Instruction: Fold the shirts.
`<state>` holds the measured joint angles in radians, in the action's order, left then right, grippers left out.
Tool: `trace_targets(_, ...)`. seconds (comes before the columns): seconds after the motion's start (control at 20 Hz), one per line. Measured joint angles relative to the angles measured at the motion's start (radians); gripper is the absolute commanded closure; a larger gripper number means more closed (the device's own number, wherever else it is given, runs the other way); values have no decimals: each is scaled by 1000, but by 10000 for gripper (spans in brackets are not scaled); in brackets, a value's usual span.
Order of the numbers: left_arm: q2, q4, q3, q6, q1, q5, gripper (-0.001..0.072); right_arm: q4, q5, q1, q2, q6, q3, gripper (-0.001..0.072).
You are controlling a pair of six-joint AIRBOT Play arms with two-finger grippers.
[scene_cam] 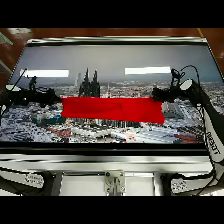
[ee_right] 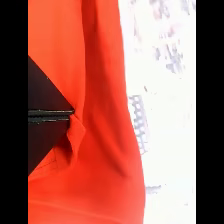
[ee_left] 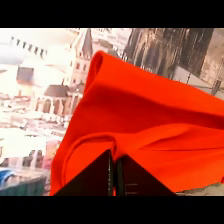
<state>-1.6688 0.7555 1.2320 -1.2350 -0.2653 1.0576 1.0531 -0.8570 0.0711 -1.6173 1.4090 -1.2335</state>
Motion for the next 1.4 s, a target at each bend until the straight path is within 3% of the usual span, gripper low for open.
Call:
trace_targets(0.2,-30,25,10,-8,32,18,628,0,-5,4,-28,5,-8,654)
trace_targets(0.25,-34,48,10,-29,34,21,572,1,-12,8,-31,9,-10,649)
trace_targets(0.3,-36,76,11,-57,38,29,341,1,-19,12,-32,10,-10,580)
trace_targets(0.35,-38,97,11,-80,40,36,120,0,-25,15,-33,11,-11,376)
trace_targets(0.4,-39,117,12,-101,40,47,30,1,-28,16,-33,11,-11,135)
trace_targets(0.45,-39,129,14,-116,40,58,27,1,-34,19,-30,11,-11,52)
trace_targets(0.65,-35,158,35,-150,19,111,30,45,-87,52,18,-7,-11,36)
trace_targets(0.95,16,169,49,-185,9,165,38,88,-296,196,33,-18,3,36)
trace_targets(1.4,50,161,51,-180,126,207,38,-126,-294,192,-115,-60,13,37)
